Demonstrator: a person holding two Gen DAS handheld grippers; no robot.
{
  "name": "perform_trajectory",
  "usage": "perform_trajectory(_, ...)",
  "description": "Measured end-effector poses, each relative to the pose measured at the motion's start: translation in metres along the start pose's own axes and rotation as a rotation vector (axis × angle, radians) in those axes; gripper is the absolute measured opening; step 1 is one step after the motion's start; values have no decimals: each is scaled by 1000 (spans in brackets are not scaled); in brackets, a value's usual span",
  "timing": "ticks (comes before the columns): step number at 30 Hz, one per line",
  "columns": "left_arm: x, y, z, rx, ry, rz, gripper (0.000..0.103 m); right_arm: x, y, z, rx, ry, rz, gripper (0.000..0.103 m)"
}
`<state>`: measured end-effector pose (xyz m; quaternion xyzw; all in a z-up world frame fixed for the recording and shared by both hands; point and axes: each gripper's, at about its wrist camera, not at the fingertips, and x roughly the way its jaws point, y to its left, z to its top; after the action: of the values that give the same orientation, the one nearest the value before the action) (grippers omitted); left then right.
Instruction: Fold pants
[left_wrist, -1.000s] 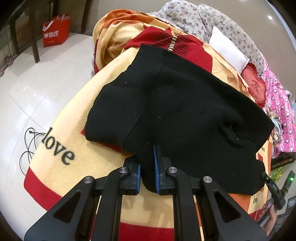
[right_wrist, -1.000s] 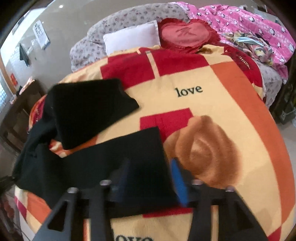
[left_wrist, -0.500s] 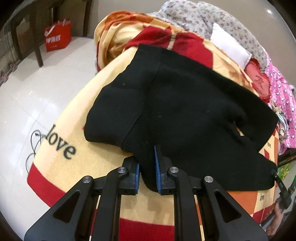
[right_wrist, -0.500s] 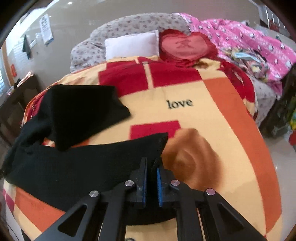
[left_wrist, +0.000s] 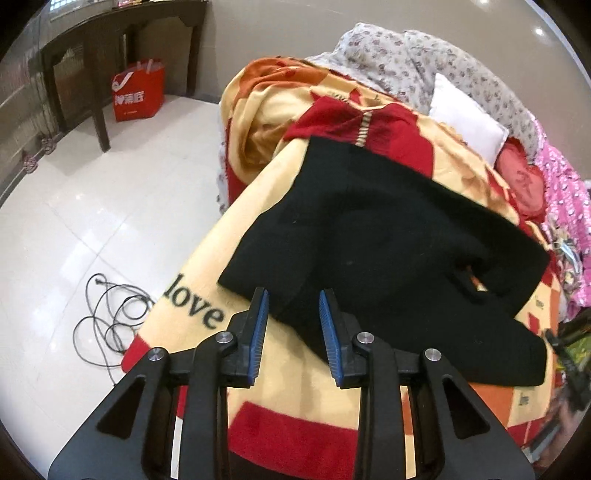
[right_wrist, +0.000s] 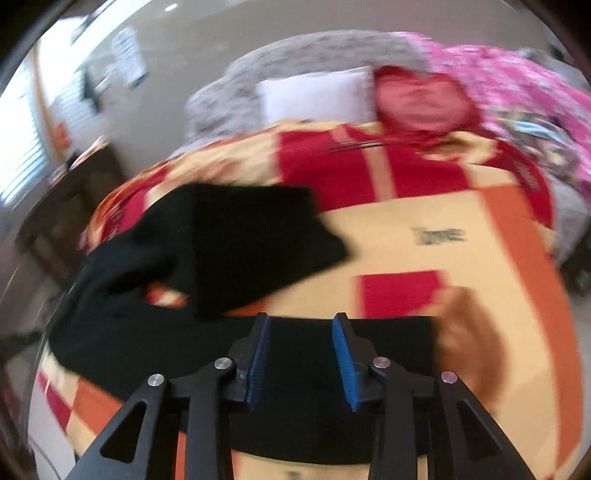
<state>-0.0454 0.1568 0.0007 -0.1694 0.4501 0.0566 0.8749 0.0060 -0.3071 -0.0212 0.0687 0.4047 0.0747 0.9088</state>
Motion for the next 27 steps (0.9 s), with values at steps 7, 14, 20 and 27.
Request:
perform_trajectory(7, 36, -23, 4, 43, 47, -19, 36, 54, 46, -12, -131, 105, 49, 35)
perform_trajectory(14, 66, -39, 10, 100, 108, -1, 48, 42, 75, 26, -238, 84, 154, 38)
perform_trajectory(20, 69, -54, 54, 87, 85, -109, 70, 56, 140, 84, -508, -46, 141, 47)
perform_trajectory(27, 107, -57, 98, 5, 134, -155, 70, 123, 175, 107, -756, 56, 54, 47)
